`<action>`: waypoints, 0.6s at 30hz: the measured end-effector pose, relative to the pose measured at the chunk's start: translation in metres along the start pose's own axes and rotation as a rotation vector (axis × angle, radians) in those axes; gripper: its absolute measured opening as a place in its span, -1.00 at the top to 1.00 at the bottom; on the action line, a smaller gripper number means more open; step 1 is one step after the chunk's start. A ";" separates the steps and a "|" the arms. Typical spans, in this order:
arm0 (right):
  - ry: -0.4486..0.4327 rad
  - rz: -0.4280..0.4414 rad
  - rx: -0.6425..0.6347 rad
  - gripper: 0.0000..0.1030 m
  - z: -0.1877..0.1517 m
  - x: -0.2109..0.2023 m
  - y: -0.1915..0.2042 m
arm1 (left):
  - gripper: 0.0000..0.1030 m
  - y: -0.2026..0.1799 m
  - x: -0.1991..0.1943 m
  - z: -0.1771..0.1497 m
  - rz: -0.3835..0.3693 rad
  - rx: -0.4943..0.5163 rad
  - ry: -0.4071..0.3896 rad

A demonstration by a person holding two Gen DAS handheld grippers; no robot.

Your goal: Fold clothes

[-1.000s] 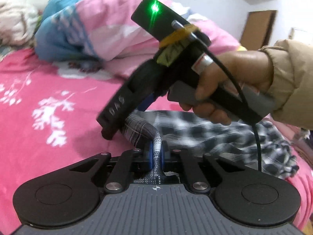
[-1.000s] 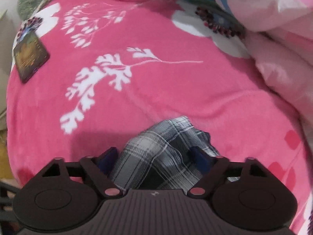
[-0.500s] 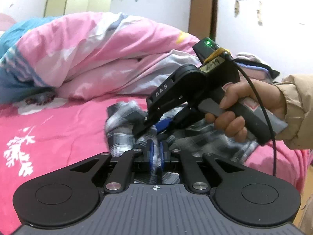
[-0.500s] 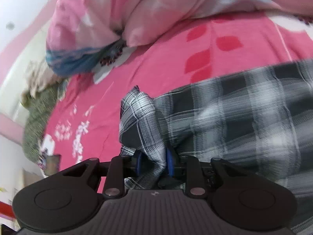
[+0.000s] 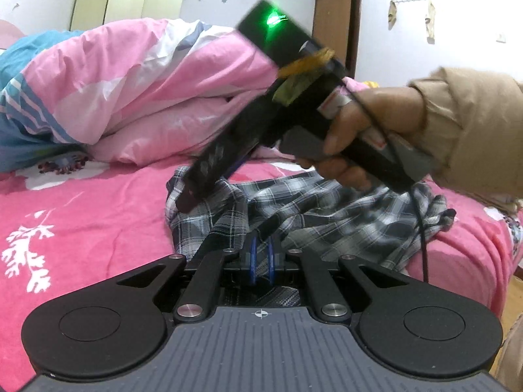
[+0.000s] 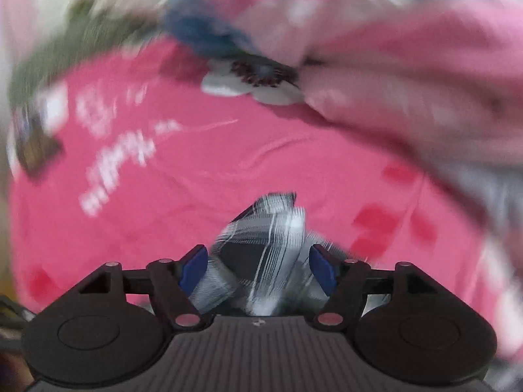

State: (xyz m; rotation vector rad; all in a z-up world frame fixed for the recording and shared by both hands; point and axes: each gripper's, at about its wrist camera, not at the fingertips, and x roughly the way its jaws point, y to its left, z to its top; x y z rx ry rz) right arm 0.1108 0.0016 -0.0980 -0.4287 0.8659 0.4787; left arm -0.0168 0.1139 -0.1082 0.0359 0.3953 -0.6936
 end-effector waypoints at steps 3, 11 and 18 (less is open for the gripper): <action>0.049 0.014 -0.050 0.14 0.001 0.009 0.004 | 0.85 0.001 -0.005 0.000 0.044 -0.013 -0.024; 0.022 0.046 0.079 0.23 -0.006 0.002 -0.010 | 0.02 0.006 0.002 0.003 0.164 -0.007 -0.008; -0.046 0.025 0.144 0.75 -0.007 -0.010 -0.019 | 0.73 0.010 0.023 0.009 0.169 -0.034 0.129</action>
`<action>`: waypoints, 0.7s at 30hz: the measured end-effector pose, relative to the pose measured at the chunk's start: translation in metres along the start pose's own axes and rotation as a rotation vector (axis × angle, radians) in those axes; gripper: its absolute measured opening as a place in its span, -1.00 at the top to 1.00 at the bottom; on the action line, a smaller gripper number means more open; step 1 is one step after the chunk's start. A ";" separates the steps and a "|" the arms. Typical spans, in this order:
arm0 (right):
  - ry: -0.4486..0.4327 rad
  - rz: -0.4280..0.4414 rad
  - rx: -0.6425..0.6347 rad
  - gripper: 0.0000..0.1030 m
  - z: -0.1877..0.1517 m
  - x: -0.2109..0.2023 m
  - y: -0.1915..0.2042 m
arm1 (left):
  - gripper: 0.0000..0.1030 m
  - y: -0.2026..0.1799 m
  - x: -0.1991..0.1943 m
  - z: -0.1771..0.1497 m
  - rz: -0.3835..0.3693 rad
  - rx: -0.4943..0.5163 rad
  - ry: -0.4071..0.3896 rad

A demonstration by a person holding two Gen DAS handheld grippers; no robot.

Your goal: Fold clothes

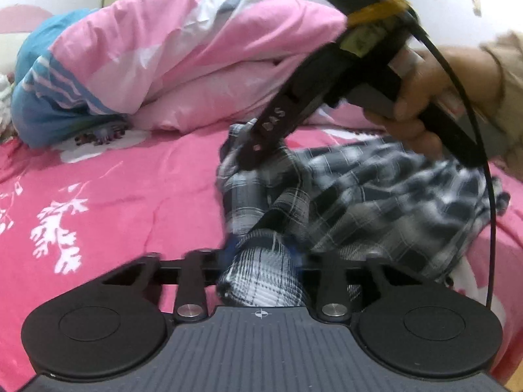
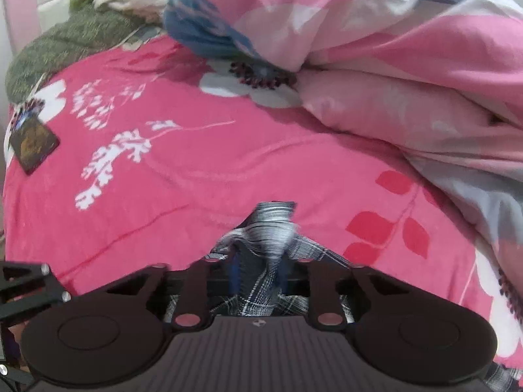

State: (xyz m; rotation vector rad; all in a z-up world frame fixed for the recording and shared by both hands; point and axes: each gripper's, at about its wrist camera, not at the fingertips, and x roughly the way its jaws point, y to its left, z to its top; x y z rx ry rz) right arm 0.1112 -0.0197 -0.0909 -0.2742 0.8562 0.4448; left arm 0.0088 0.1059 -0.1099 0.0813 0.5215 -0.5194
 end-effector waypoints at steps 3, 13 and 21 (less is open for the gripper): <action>-0.065 0.000 0.149 0.78 -0.010 -0.020 -0.020 | 0.81 -0.007 -0.013 0.003 -0.028 0.011 -0.055; -0.094 -0.034 0.707 0.73 -0.125 -0.085 -0.104 | 0.82 -0.069 -0.043 -0.005 -0.197 0.222 -0.107; -0.201 -0.234 0.598 0.42 -0.118 -0.128 -0.114 | 0.82 -0.077 -0.041 -0.009 -0.221 0.243 -0.089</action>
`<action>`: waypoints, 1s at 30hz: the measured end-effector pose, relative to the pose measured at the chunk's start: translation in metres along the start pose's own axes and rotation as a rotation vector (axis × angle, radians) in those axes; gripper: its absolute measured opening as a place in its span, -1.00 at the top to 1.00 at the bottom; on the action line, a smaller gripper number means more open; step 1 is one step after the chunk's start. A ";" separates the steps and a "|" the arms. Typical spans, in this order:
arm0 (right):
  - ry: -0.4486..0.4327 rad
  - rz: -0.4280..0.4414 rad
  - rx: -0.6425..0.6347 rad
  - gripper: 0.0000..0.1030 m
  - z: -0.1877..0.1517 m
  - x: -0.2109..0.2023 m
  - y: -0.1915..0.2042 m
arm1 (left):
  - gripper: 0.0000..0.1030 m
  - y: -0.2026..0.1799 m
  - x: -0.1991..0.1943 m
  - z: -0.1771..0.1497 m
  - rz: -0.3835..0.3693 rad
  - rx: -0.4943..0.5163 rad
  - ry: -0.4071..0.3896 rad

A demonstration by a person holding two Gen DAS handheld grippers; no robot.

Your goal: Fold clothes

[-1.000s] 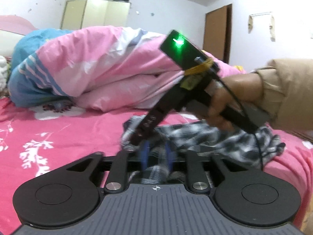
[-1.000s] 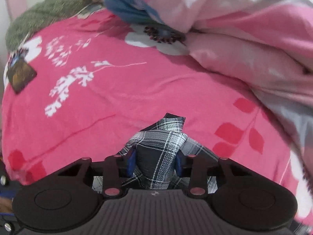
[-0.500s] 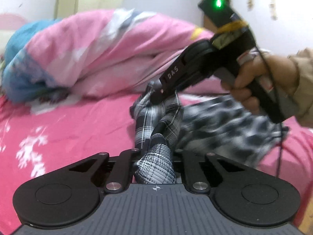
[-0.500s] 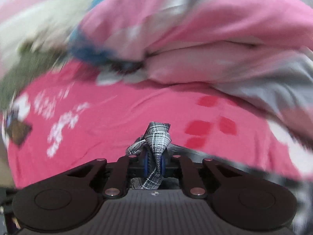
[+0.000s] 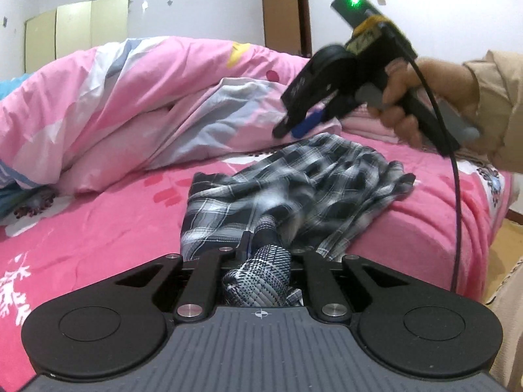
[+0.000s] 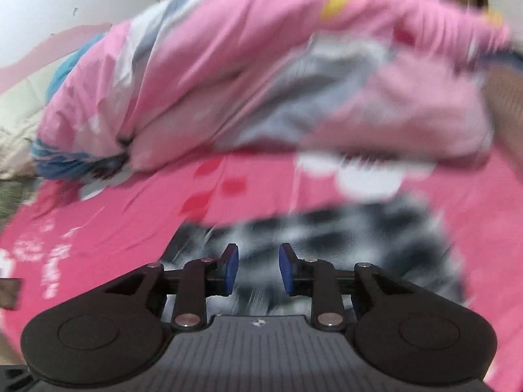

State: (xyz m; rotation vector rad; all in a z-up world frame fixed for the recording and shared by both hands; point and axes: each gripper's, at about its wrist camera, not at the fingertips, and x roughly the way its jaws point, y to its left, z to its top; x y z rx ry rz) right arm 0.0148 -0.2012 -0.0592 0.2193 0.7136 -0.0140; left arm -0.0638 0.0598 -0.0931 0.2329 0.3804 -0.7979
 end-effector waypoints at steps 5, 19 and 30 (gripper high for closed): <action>0.047 0.121 -0.241 0.14 0.007 0.007 0.042 | 0.82 0.000 0.000 0.000 -0.008 0.000 0.000; 0.256 0.213 -0.549 0.89 0.014 0.109 0.104 | 0.82 0.011 -0.007 -0.005 -0.095 -0.061 -0.055; 0.175 0.203 -0.072 0.98 0.054 0.106 0.025 | 0.83 0.011 -0.006 -0.005 -0.101 -0.068 -0.053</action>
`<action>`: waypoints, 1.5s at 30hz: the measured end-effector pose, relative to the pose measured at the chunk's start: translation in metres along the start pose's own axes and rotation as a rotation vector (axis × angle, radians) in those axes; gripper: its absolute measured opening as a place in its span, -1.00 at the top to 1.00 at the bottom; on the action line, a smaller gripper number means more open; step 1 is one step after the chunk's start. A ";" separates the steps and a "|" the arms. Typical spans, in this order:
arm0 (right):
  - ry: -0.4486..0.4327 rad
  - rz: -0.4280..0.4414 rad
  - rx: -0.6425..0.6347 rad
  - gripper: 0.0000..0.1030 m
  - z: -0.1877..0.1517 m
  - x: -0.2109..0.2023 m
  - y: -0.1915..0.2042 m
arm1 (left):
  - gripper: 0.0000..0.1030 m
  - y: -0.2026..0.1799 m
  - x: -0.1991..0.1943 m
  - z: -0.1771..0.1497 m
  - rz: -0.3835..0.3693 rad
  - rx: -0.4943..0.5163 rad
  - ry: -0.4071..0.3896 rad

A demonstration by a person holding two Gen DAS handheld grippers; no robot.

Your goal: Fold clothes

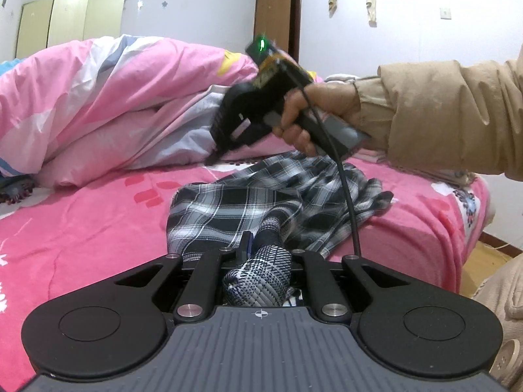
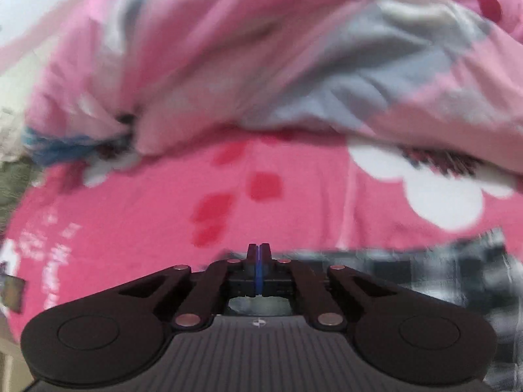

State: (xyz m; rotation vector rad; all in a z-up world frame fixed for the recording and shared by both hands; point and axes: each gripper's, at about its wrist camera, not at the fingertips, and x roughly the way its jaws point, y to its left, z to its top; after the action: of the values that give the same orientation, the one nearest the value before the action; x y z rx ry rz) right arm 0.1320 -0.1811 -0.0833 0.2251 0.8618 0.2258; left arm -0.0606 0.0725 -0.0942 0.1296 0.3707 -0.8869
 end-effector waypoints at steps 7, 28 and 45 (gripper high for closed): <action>0.323 0.119 -0.474 0.98 -0.019 0.059 0.088 | 0.82 -0.001 0.000 -0.001 0.006 -0.001 0.000; 0.281 -0.289 -0.369 0.90 0.002 0.052 0.024 | 0.82 0.005 -0.002 -0.003 0.021 -0.032 -0.006; 0.179 0.252 0.555 -0.09 -0.134 -0.067 -0.081 | 0.82 0.001 0.001 -0.001 0.070 -0.026 0.029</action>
State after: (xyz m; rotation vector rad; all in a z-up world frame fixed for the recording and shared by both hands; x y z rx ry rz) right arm -0.0050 -0.2636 -0.1423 0.8445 1.0625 0.2404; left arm -0.0595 0.0720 -0.0955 0.1311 0.4024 -0.8114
